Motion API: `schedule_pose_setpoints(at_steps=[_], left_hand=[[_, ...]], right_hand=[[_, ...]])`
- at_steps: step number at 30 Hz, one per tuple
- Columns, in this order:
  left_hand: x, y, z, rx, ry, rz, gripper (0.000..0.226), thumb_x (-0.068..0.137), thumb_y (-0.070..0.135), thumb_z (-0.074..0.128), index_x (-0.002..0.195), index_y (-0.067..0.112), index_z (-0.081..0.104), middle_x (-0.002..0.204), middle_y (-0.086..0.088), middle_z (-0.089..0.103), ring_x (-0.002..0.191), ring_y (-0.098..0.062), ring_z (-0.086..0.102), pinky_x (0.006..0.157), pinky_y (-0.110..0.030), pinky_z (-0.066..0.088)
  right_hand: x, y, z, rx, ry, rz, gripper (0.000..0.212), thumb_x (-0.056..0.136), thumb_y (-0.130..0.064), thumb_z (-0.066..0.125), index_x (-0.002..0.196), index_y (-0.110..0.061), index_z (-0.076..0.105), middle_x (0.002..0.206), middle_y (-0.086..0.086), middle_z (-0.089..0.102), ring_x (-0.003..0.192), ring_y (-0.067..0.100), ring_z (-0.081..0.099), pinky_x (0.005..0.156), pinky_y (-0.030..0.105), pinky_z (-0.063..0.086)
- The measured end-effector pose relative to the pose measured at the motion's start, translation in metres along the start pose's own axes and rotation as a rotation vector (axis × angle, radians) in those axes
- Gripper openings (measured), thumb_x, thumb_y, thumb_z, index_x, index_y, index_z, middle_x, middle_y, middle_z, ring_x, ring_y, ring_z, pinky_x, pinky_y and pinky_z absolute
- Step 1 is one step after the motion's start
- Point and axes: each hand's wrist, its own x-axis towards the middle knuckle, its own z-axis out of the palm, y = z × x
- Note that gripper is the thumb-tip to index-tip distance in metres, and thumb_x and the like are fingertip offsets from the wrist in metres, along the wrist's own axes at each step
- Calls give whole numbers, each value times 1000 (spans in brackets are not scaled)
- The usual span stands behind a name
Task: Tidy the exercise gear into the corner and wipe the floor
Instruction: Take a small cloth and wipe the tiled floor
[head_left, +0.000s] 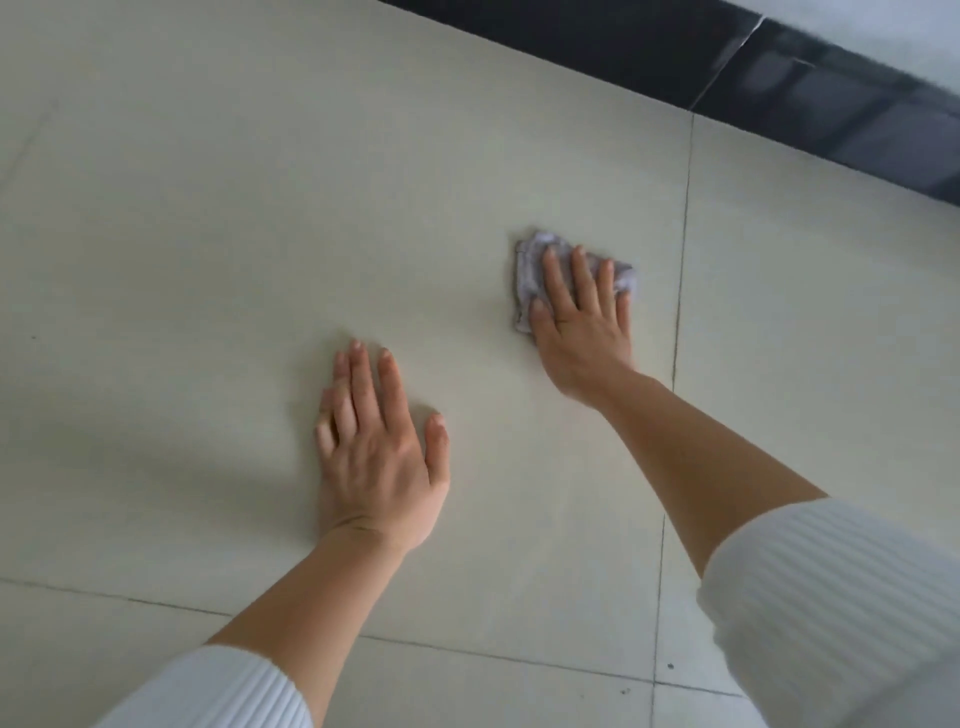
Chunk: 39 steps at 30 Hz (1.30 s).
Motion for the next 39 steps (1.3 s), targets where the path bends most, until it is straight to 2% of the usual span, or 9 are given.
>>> schedule_pose_setpoints(at_steps=[6, 13, 15, 18, 20, 23, 28, 32, 39], left_hand=[[2, -8, 2, -142, -5, 82, 64, 89, 32, 29, 139, -7, 35, 149, -27, 29, 140, -38, 25, 112, -47, 20], [-15, -82, -10, -76, -138, 545, 60, 93, 31, 27, 136, -10, 39, 145, -27, 36, 136, -39, 33, 108, -50, 30], [-22, -96, -19, -42, -175, 551, 58, 94, 32, 31, 137, -6, 40, 146, -25, 36, 136, -39, 35, 105, -52, 33], [-29, -98, -30, -6, -196, 500, 57, 94, 28, 47, 142, -1, 35, 149, -28, 27, 137, -43, 28, 109, -52, 26], [-31, -97, -35, 41, -265, 483, 61, 96, 31, 42, 147, 2, 24, 155, -25, 14, 142, -39, 16, 114, -47, 14], [-30, -100, -35, 17, -305, 482, 64, 98, 37, 35, 150, 10, 12, 157, -20, 1, 145, -33, 3, 116, -43, 3], [-28, -101, -26, -41, -221, 473, 64, 93, 44, 26, 147, 8, 29, 154, -21, 20, 143, -35, 17, 113, -46, 11], [-30, -102, -21, -37, -221, 464, 70, 89, 48, 15, 148, 12, 26, 156, -17, 17, 144, -31, 12, 113, -45, 11], [-22, -104, -26, 13, -376, 438, 75, 86, 61, 2, 149, 23, -12, 156, -5, -23, 143, -18, -23, 115, -35, -10]], right_hand=[[-95, -42, 33, 4, -32, -1, 54, 102, -45, 14, 149, -39, -11, 159, -8, -19, 144, 17, -25, 117, 36, -16], [-226, -104, 68, 55, -173, 61, 53, 98, -47, 7, 145, -44, -18, 157, -12, -24, 140, 15, -31, 118, 36, -14], [-255, -121, 71, 24, -229, 54, 57, 91, -50, -3, 145, -44, -21, 156, -11, -26, 141, 18, -31, 117, 35, -15], [-277, -144, 73, 76, -282, 158, 55, 102, -41, 12, 146, -41, -20, 155, -11, -29, 141, 20, -31, 117, 35, -15], [-283, -158, 73, 93, -307, 205, 57, 104, -36, 17, 147, -39, -20, 154, -10, -31, 141, 21, -32, 118, 37, -14], [-288, -156, 76, 60, -292, 182, 60, 104, -32, 20, 147, -37, -21, 154, -9, -32, 139, 21, -35, 118, 39, -15], [-253, -114, 68, 108, -153, 189, 55, 104, -34, 18, 148, -39, -16, 154, -12, -27, 141, 18, -31, 117, 36, -15], [-184, -79, 62, 160, -48, 289, 54, 103, -42, 14, 149, -39, -14, 158, -7, -21, 143, 20, -26, 114, 36, -18], [-102, -39, 39, 153, -15, 307, 55, 100, -46, 14, 148, -41, -12, 159, -8, -19, 144, 19, -24, 116, 39, -15]])
